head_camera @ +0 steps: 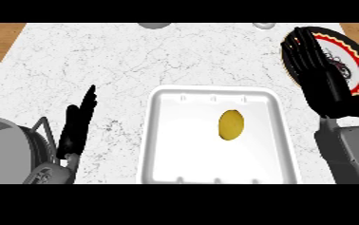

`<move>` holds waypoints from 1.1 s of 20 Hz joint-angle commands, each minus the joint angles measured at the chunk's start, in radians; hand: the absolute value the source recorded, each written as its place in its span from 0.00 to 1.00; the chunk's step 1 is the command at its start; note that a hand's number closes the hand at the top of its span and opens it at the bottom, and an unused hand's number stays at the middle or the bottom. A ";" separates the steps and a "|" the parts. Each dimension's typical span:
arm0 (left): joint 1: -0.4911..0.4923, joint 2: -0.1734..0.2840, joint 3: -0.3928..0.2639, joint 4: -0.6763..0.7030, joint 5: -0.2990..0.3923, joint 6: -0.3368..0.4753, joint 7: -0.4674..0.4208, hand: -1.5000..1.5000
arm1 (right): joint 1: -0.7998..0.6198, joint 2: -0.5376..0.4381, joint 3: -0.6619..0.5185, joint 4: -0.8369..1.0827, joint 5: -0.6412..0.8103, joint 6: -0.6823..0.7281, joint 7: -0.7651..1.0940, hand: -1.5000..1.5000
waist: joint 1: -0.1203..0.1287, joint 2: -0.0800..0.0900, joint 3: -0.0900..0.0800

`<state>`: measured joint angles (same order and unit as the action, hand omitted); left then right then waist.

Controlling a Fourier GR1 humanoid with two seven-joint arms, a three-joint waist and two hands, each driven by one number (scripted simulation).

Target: Pick the lemon from the tray and place it in the plate

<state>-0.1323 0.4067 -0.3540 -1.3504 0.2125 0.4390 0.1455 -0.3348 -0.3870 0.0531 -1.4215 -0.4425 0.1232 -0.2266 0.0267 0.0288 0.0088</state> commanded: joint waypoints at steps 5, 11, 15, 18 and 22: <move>0.091 -0.056 0.020 0.001 0.082 -0.028 0.016 0.50 | 0.059 -0.107 -0.186 -0.074 0.165 -0.405 0.117 1.00 | -0.084 -0.046 -0.018; 0.137 -0.067 0.027 -0.086 0.151 -0.081 0.020 0.50 | 0.253 -0.104 -0.238 -0.042 0.417 -0.782 0.172 0.00 | -0.115 -0.051 -0.017; 0.144 -0.065 0.039 -0.090 0.173 -0.118 0.016 0.50 | 0.391 0.055 -0.119 -0.310 0.539 -0.963 0.170 0.00 | -0.081 -0.044 -0.014; 0.145 -0.060 0.046 -0.073 0.174 -0.156 -0.022 0.50 | 0.535 0.071 -0.003 -0.467 0.681 -1.018 0.291 0.00 | -0.068 -0.038 -0.015; 0.138 -0.068 0.029 -0.110 0.179 -0.163 0.018 0.50 | 0.648 -0.013 0.091 -0.537 0.848 -0.934 0.507 0.00 | -0.048 -0.032 -0.017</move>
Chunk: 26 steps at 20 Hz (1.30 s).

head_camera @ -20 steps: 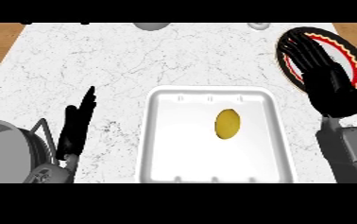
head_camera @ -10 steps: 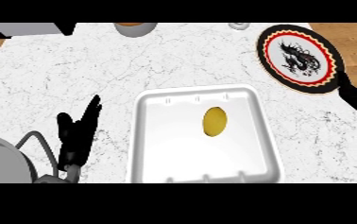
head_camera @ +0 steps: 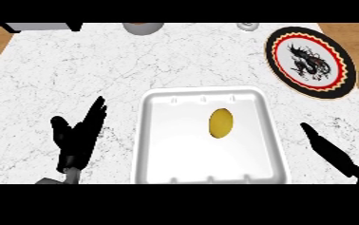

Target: Pick the lemon from the tray and place it in the plate

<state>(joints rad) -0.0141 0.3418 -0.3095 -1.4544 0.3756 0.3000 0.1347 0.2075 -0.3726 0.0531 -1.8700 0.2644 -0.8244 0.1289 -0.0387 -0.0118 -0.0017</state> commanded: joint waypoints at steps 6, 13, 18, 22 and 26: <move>0.024 -0.021 -0.030 0.032 -0.017 -0.025 -0.024 0.50 | 0.170 -0.171 0.181 -0.199 0.240 0.281 0.459 0.00 | 0.035 0.015 -0.009; -0.033 -0.021 -0.018 0.039 -0.008 -0.043 0.033 0.50 | -0.052 -0.143 0.281 -0.304 0.461 0.530 0.958 0.00 | 0.064 0.017 -0.004; 0.003 -0.044 -0.042 -0.015 -0.037 -0.018 0.036 0.50 | -0.312 -0.020 0.361 -0.252 0.572 0.708 1.187 0.00 | 0.071 0.013 -0.001; -0.020 -0.045 -0.011 0.080 -0.026 -0.075 -0.012 0.50 | -0.346 0.135 0.434 -0.101 0.683 0.700 1.199 0.00 | 0.054 0.015 -0.001; -0.023 -0.065 -0.001 0.070 -0.034 -0.056 -0.007 0.50 | -0.387 0.215 0.400 -0.025 0.650 0.762 1.196 0.00 | 0.047 0.014 0.000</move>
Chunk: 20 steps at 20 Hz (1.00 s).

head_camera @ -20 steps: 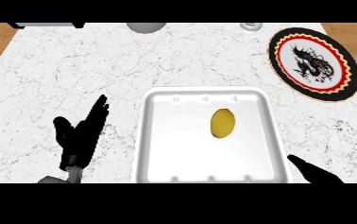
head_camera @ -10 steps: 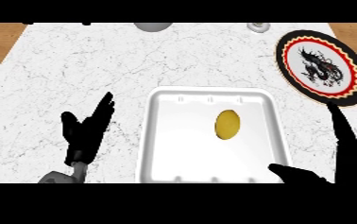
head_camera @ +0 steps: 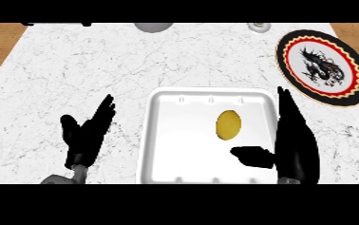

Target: Pick the lemon from the tray and place it in the plate

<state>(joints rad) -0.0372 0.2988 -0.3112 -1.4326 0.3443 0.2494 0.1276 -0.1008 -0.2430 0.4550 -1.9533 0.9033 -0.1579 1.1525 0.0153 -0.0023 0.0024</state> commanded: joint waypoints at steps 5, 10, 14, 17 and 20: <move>0.000 -0.006 0.009 -0.002 -0.017 0.011 0.074 0.50 | -0.096 0.226 0.006 0.209 0.075 0.011 0.107 0.00 | -0.006 0.004 -0.002; 0.014 -0.056 0.016 0.054 -0.033 -0.011 0.003 0.50 | -0.124 0.240 -0.040 0.240 0.108 0.041 0.083 0.00 | -0.013 0.003 -0.003; 0.056 -0.035 0.008 -0.020 -0.045 -0.008 0.035 0.50 | -0.044 0.235 -0.039 0.272 0.157 0.053 0.072 0.00 | -0.013 0.001 -0.002; 0.061 -0.039 0.032 0.044 -0.033 -0.048 -0.013 0.50 | -0.063 0.242 -0.019 0.253 0.174 0.089 0.133 0.00 | -0.017 0.002 -0.003; 0.044 -0.010 0.047 0.013 -0.039 -0.057 0.034 0.50 | -0.118 0.242 -0.033 0.378 0.150 0.036 0.110 0.00 | -0.008 0.003 -0.002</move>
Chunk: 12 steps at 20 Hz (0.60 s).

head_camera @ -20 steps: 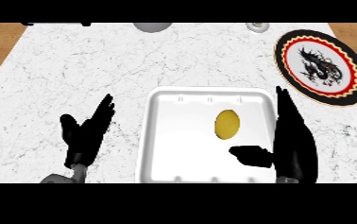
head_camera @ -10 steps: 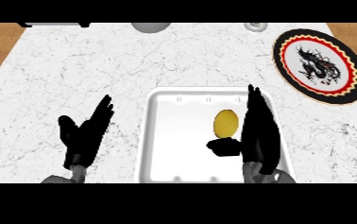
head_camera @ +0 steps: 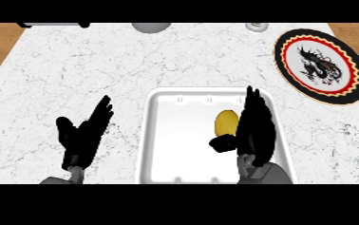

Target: Pick the lemon from the tray and place it in the plate

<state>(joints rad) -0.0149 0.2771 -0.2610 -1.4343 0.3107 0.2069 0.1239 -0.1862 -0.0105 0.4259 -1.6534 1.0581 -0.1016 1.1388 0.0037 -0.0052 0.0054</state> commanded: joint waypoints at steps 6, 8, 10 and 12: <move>0.017 -0.020 0.015 0.002 -0.027 -0.004 0.050 0.50 | -0.022 0.010 -0.057 0.076 -0.051 0.021 0.057 0.00 | -0.002 0.005 -0.005; 0.039 -0.038 -0.001 0.011 -0.032 -0.010 0.036 0.50 | -0.035 0.010 0.007 0.103 -0.071 -0.013 0.113 0.00 | 0.001 0.005 -0.006; 0.006 -0.044 -0.010 -0.010 -0.051 0.007 0.081 0.50 | -0.119 0.010 -0.056 0.179 -0.109 0.012 0.101 0.00 | 0.003 0.006 -0.005; -0.002 -0.047 0.010 0.010 -0.052 -0.001 0.075 0.50 | -0.019 -0.009 -0.064 0.176 -0.121 0.066 -0.049 1.00 | -0.004 0.006 -0.005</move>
<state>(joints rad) -0.0071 0.2478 -0.2526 -1.4671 0.2724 0.2098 0.1770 -0.2251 -0.0093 0.3856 -1.5001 0.9713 -0.0922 1.0933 0.0050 -0.0030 0.0038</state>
